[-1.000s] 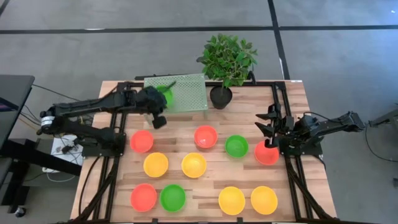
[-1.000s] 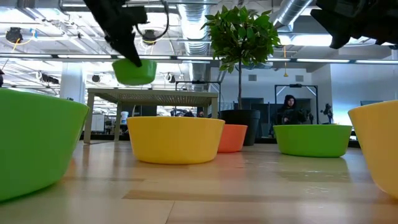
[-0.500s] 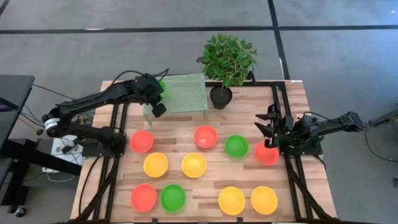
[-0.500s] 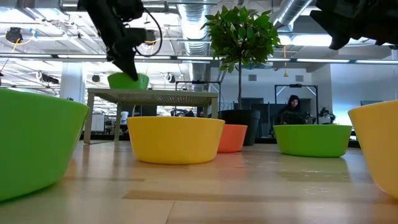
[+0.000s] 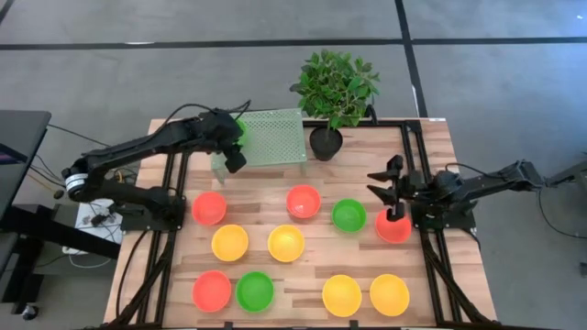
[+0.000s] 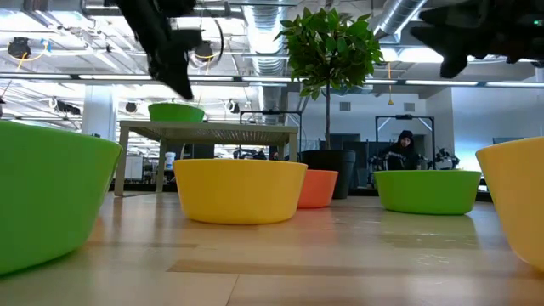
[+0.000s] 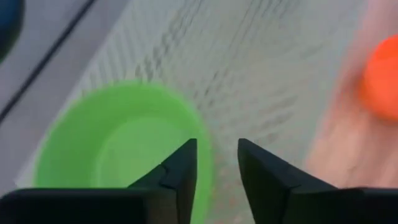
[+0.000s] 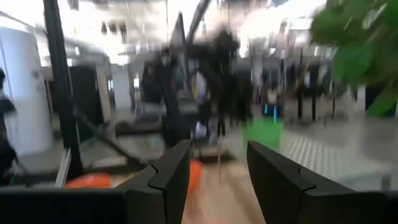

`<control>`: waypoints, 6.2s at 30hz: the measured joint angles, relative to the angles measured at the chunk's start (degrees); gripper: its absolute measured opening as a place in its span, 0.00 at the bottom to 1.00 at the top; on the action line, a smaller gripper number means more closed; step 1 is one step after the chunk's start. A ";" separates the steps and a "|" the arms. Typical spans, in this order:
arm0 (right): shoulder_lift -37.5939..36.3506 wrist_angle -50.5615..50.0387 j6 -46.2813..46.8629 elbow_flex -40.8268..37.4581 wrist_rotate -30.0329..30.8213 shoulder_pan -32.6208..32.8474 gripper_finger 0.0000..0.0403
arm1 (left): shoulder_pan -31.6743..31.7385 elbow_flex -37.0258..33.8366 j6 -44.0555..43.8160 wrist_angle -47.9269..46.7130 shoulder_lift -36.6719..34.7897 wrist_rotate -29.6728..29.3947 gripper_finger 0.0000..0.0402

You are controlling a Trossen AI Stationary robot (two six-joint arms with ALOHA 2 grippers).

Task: Pick & Place Mini bowls
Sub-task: Put the yellow bowl on the shelf

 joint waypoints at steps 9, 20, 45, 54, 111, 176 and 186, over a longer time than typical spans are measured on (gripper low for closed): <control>26.96 -8.56 2.96 12.65 -5.88 -0.04 0.38 | -13.17 1.44 -4.22 7.37 -9.26 4.53 0.34; 57.36 -11.19 -1.81 30.81 -21.64 -0.04 0.38 | -32.62 -14.73 -9.61 24.12 -9.79 5.15 0.29; 85.47 -24.56 -12.91 53.36 -25.09 4.74 0.36 | -34.89 -21.03 -9.58 28.92 -10.27 4.28 0.27; 85.04 -26.02 -13.78 53.42 -25.32 3.25 0.10 | -34.89 -21.03 -9.56 29.96 -10.27 4.30 0.27; 78.96 -56.88 -18.61 78.18 -29.42 -2.41 0.01 | -34.89 -21.05 -9.56 34.85 -10.27 4.33 0.26; 80.96 -42.62 -25.19 81.97 -27.67 -25.21 0.00 | -33.20 -21.03 -7.94 35.90 -23.67 -8.18 0.02; 85.73 -48.99 -27.80 87.84 -26.82 -26.47 0.01 | -33.02 -21.05 -7.90 37.11 -23.27 -8.61 0.02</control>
